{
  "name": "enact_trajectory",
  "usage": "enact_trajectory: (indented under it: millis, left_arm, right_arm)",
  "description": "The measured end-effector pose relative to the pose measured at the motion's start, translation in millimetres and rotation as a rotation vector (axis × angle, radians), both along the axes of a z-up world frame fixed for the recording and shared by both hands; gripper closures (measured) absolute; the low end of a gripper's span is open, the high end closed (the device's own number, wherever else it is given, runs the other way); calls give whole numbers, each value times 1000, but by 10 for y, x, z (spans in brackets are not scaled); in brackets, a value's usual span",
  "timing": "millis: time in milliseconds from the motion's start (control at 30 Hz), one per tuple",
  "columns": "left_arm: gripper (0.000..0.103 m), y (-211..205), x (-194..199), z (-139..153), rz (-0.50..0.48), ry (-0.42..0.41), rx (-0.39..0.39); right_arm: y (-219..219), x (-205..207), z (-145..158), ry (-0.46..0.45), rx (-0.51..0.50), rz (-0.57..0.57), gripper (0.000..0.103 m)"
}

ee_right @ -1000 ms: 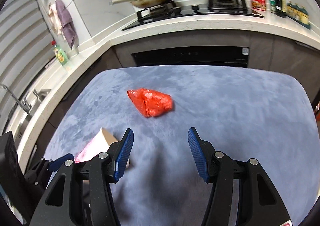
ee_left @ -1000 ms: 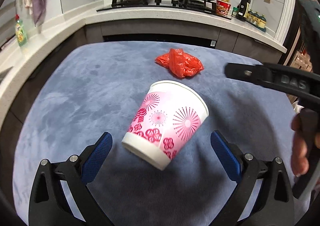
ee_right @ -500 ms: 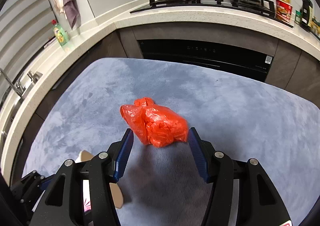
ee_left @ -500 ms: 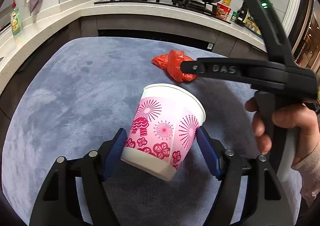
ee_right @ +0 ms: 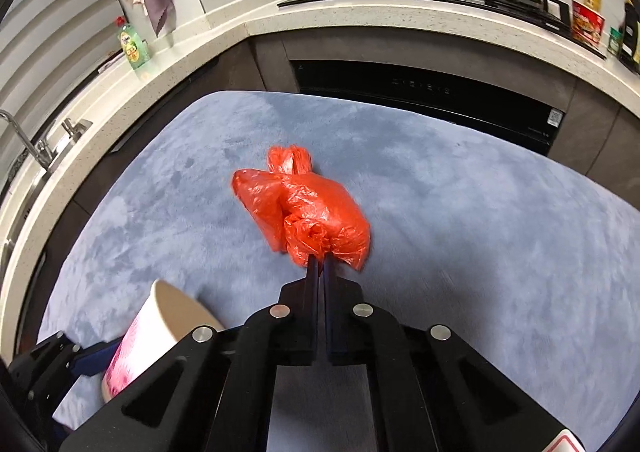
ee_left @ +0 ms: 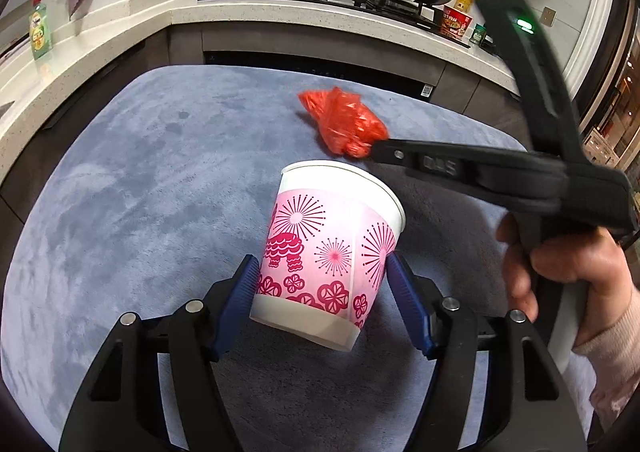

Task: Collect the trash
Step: 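Close the left tool on the pink paper cup while the right tool grasps the red bag, then carry the paper cup and red bag over the bin with both tools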

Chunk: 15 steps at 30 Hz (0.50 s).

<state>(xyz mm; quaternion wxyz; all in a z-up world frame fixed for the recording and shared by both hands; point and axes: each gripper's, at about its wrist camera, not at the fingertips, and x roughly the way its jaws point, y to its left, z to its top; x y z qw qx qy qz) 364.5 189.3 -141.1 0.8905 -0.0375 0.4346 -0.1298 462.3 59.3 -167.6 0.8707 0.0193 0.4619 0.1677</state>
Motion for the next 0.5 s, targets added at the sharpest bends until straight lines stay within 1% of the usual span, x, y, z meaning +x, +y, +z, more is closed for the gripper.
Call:
enact_trajectory:
  millis: [100,300,400,500]
  left_arm:
    - [40,-9,-31,11,-3,12,-26]
    - [41,-98,-211,61,-17,15,-25]
    - [41,-144,-329,99,-27,21,-35]
    - [41,-215,-486,141,-41,25,-38]
  right_arm:
    - [-105,-125,41,-4,28,-15,101]
    - [-354,-520,197,-30,56,-65,101]
    - [-481,-826,310,-75,25,-96,101]
    - [-654,-1154,373,-94,12,-132,101]
